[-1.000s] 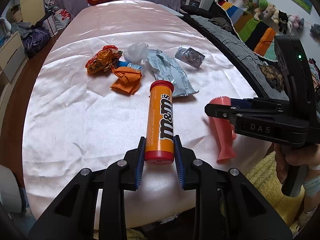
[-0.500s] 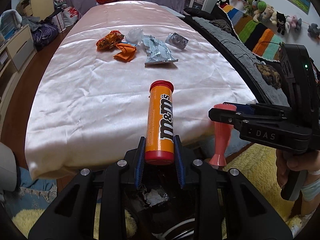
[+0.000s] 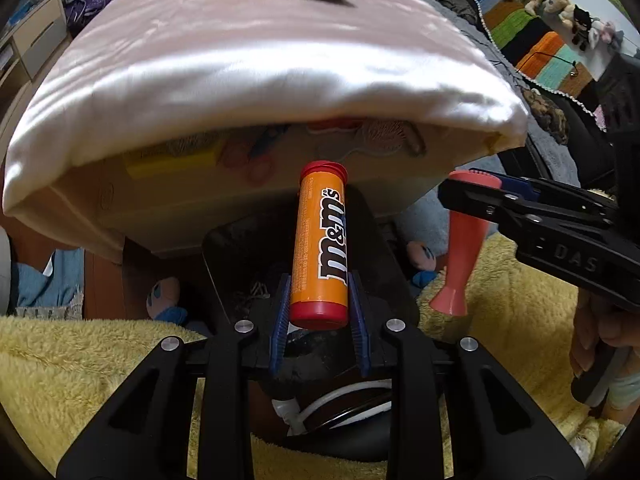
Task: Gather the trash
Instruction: 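Lower the M&M's tube and pink horn into the black bin and open both tools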
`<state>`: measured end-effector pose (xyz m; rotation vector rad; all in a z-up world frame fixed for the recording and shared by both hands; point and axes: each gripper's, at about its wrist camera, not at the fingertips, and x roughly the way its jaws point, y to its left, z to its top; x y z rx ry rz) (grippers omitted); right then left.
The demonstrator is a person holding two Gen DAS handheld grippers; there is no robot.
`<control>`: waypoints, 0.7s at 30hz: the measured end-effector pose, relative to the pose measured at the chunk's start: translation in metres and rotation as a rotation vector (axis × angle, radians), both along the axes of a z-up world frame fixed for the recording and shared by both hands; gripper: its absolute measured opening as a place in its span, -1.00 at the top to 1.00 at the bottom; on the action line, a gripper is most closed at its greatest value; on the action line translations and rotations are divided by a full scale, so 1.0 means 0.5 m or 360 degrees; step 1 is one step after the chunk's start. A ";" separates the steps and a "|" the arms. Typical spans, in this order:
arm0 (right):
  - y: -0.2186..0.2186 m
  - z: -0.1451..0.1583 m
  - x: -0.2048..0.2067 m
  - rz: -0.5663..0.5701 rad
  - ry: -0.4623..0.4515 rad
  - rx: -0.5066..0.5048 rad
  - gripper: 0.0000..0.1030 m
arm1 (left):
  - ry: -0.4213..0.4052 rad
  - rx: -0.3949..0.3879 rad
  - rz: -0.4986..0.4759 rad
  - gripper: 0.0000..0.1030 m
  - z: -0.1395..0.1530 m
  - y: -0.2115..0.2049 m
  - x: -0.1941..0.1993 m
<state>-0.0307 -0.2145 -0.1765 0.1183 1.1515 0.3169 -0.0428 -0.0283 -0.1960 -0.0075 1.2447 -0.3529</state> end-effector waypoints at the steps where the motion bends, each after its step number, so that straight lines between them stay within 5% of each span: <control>1: 0.003 -0.008 -0.004 0.0000 0.0013 -0.0002 0.21 | 0.0020 0.0008 0.0007 0.50 -0.013 0.001 0.001; 11: 0.032 -0.057 0.010 0.0028 0.0163 0.0114 0.17 | 0.0074 0.0084 0.0006 0.46 -0.049 0.007 -0.004; 21: 0.019 -0.031 0.035 -0.0045 0.0115 0.0050 -0.38 | 0.0017 0.0117 0.0049 -0.21 -0.032 0.021 0.026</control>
